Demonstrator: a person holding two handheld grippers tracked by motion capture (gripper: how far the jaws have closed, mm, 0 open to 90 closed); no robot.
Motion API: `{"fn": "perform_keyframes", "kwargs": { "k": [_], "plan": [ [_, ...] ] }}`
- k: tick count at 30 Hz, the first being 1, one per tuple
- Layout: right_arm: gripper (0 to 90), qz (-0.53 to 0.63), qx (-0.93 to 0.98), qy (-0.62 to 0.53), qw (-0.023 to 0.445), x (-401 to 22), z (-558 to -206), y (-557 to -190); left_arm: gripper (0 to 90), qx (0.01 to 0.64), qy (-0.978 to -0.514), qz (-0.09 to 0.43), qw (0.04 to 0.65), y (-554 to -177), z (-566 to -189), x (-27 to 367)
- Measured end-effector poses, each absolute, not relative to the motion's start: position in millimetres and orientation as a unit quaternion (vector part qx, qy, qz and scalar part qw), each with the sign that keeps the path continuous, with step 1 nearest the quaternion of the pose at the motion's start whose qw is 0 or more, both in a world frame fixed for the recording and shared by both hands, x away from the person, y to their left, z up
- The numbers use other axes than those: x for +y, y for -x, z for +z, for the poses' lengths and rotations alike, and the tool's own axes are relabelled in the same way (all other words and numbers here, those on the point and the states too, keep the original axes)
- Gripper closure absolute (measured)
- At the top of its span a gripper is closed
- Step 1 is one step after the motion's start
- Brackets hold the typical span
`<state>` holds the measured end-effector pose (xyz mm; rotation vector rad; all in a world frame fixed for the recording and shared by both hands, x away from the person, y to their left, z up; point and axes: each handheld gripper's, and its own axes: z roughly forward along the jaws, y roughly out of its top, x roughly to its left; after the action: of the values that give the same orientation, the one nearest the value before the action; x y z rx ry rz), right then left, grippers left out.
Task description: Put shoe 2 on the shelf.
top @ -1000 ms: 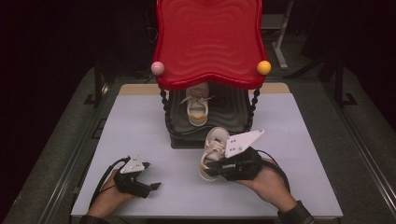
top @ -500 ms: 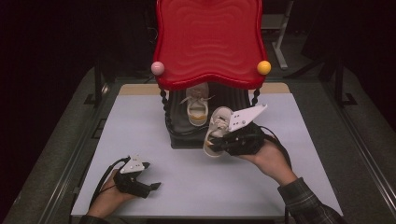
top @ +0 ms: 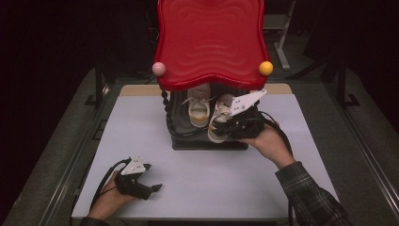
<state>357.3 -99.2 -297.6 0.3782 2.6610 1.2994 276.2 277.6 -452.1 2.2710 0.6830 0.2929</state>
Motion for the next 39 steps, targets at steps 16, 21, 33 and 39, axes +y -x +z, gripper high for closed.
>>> {"fn": "perform_keyframes", "kwargs": {
  "k": [16, 21, 33, 39],
  "plan": [
    [79.5, 0.422, 0.892, -0.131, 0.099, -96.3, -301.5, -375.4, 13.0, 0.266, -0.884, 0.114, 0.367, -276.3, -452.1, 277.6],
    [78.2, 0.42, 0.892, -0.13, 0.104, -94.2, -305.0, -374.2, 13.0, 0.267, -0.883, 0.114, 0.368, -276.2, -452.1, 277.3],
    [67.3, 0.48, 0.853, -0.161, 0.125, -116.5, -286.5, -347.6, 29.5, 0.277, -0.885, 0.093, 0.362, -281.4, -433.4, 260.2],
    [81.8, 0.482, 0.846, -0.194, 0.116, -131.5, -301.4, -337.1, 59.9, 0.247, -0.878, 0.085, 0.402, -290.3, -405.2, 232.1]
  ]
}}
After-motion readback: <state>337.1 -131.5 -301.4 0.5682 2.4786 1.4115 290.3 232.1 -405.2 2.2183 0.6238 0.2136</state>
